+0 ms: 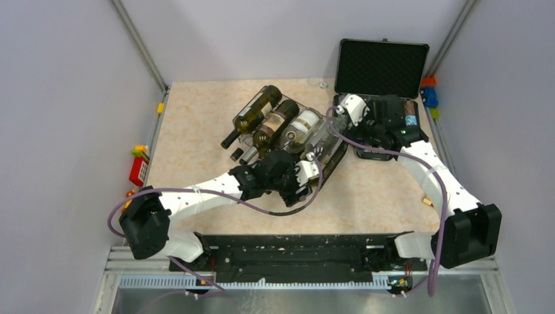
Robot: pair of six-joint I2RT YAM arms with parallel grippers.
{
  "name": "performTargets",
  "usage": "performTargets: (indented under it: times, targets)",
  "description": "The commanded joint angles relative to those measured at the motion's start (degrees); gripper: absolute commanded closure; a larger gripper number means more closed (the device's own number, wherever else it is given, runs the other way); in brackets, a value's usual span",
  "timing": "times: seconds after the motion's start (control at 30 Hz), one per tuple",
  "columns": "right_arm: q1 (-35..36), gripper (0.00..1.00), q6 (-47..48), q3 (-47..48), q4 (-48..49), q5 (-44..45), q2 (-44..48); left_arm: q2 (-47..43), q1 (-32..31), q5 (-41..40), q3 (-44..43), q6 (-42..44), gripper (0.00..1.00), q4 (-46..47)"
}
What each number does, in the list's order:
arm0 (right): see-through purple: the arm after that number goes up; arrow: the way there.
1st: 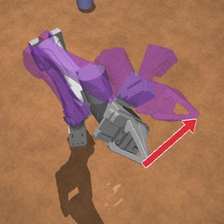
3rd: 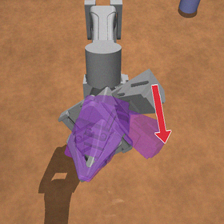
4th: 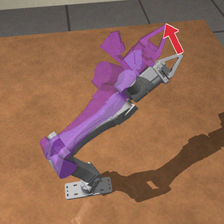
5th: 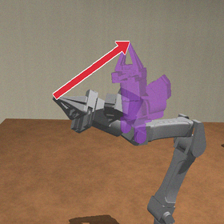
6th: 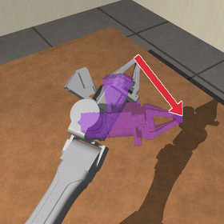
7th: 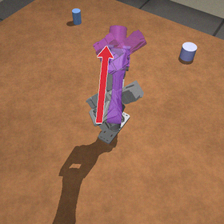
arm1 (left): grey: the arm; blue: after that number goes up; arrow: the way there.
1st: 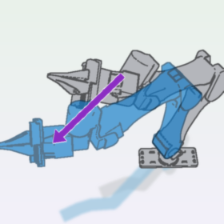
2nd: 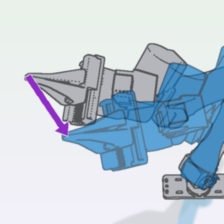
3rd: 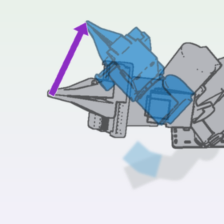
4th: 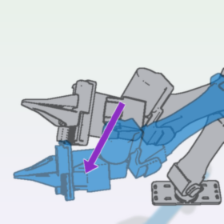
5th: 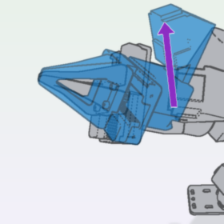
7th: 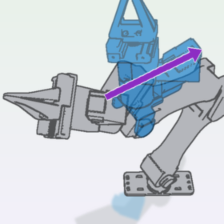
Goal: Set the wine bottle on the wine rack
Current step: Place the wine bottle in the wine rack, then reset both arms
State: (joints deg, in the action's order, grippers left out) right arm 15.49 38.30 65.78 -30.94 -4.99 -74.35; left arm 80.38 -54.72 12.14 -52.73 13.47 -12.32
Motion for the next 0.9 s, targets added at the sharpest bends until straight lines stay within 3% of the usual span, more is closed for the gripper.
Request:
performTargets:
  times: [0.0, 0.13, 0.33, 0.87]
  targets:
    - [-0.78, 0.03, -4.29, 3.6, 0.33, -2.59, 0.34, -2.79, -1.17, 3.77, -3.61, 1.99, 0.23, -2.28]
    - [-0.81, 0.03, -6.16, 4.05, 0.49, -2.37, 0.56, -3.78, -1.18, 3.91, -5.26, 2.32, 0.19, -5.04]
    - [-0.95, 0.02, -8.96, 5.3, 0.23, -1.77, 0.77, -6.0, -1.18, 3.23, -8.85, 4.3, 0.01, -10.34]
    - [-1.88, 0.01, -19.32, 10.52, 0.31, -0.3, 2.4, -13.1, 0.83, -8.45, -16.34, 4.38, 0.01, -14.16]
